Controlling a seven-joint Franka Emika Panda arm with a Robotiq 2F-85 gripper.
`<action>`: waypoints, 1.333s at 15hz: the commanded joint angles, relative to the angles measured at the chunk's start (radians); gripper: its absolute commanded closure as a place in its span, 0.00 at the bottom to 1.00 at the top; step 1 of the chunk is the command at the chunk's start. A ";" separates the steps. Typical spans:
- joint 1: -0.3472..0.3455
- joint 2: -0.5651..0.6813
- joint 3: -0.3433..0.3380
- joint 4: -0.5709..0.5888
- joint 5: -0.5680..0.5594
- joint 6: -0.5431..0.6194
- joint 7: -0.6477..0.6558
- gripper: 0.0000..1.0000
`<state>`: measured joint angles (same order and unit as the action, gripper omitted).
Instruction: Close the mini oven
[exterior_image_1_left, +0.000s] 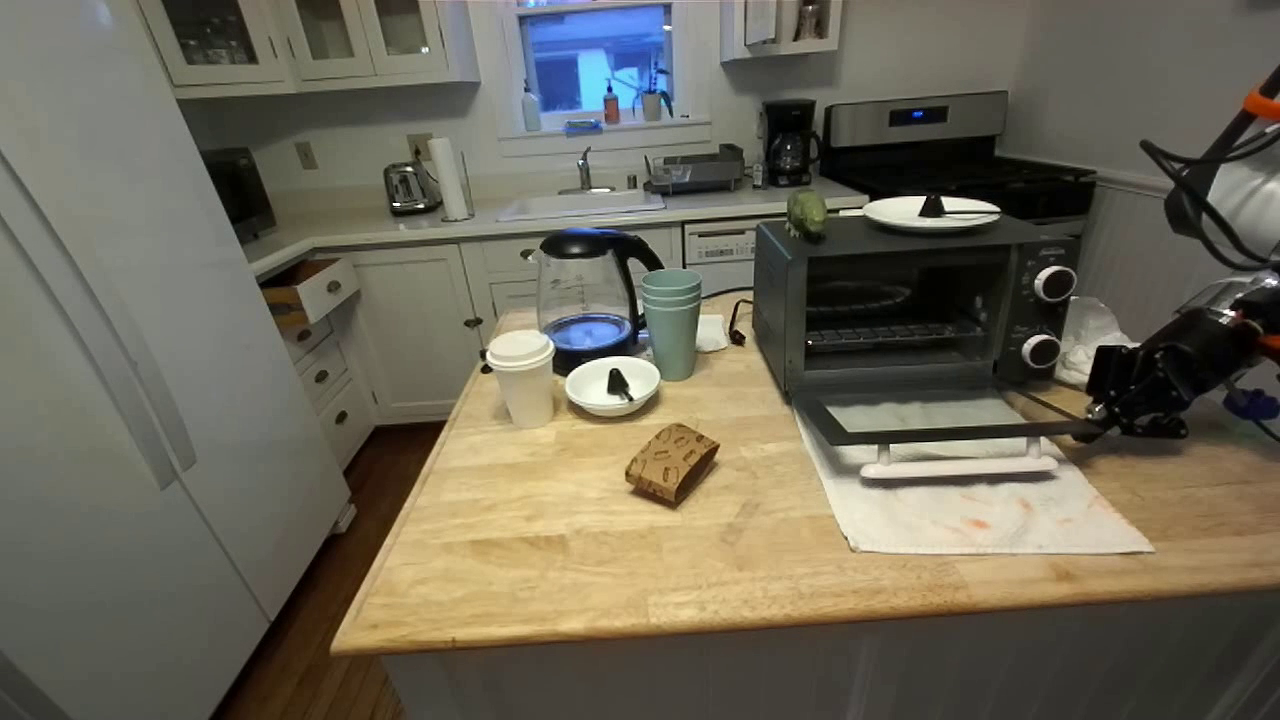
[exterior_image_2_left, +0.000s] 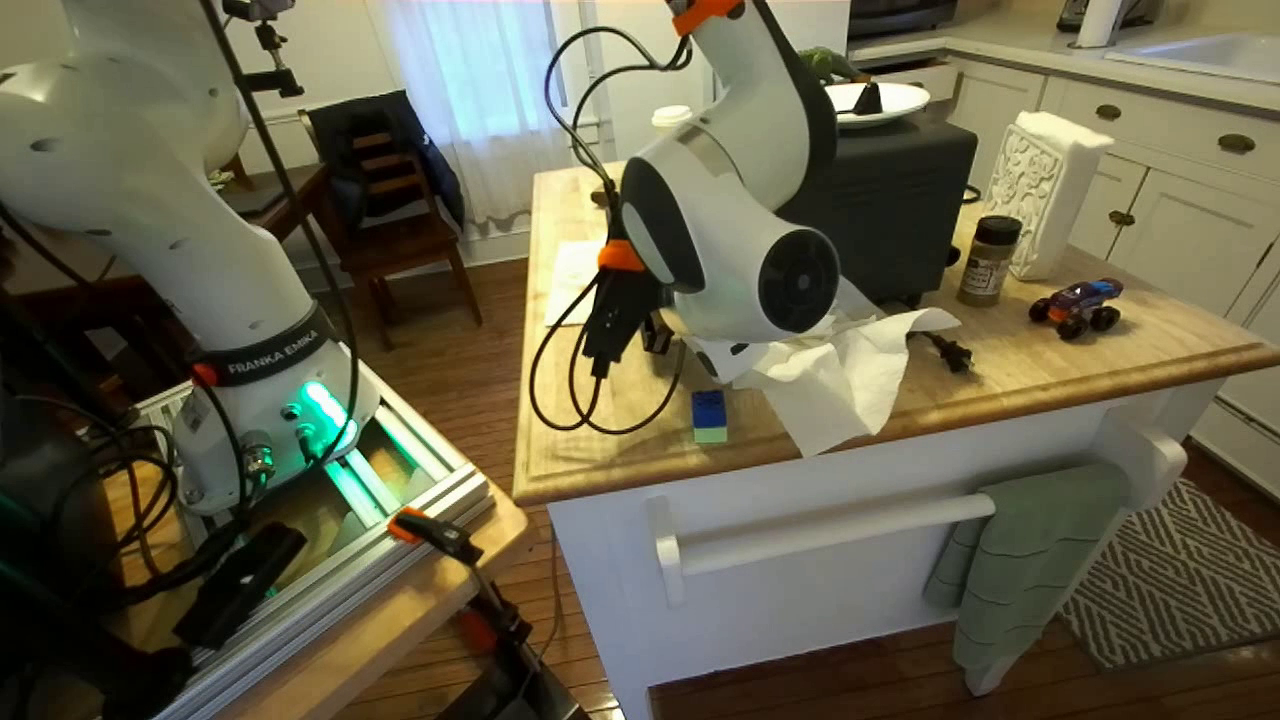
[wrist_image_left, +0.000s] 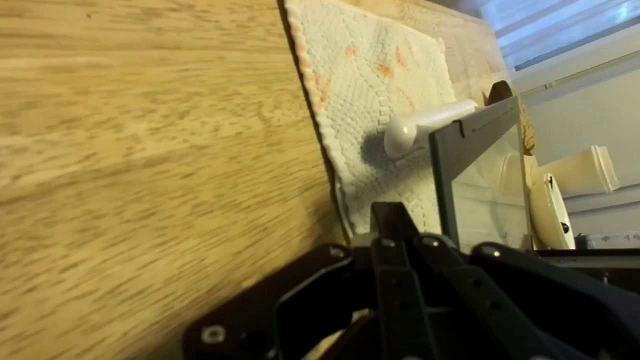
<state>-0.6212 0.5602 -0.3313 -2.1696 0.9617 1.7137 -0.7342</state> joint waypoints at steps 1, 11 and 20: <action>-0.007 0.021 0.011 0.017 -0.006 -0.051 0.015 1.00; -0.036 -0.007 0.007 0.029 0.024 -0.218 0.012 1.00; -0.066 -0.079 0.001 0.018 0.186 -0.298 -0.060 1.00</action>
<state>-0.6759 0.5133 -0.3306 -2.1389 1.0709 1.4475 -0.7658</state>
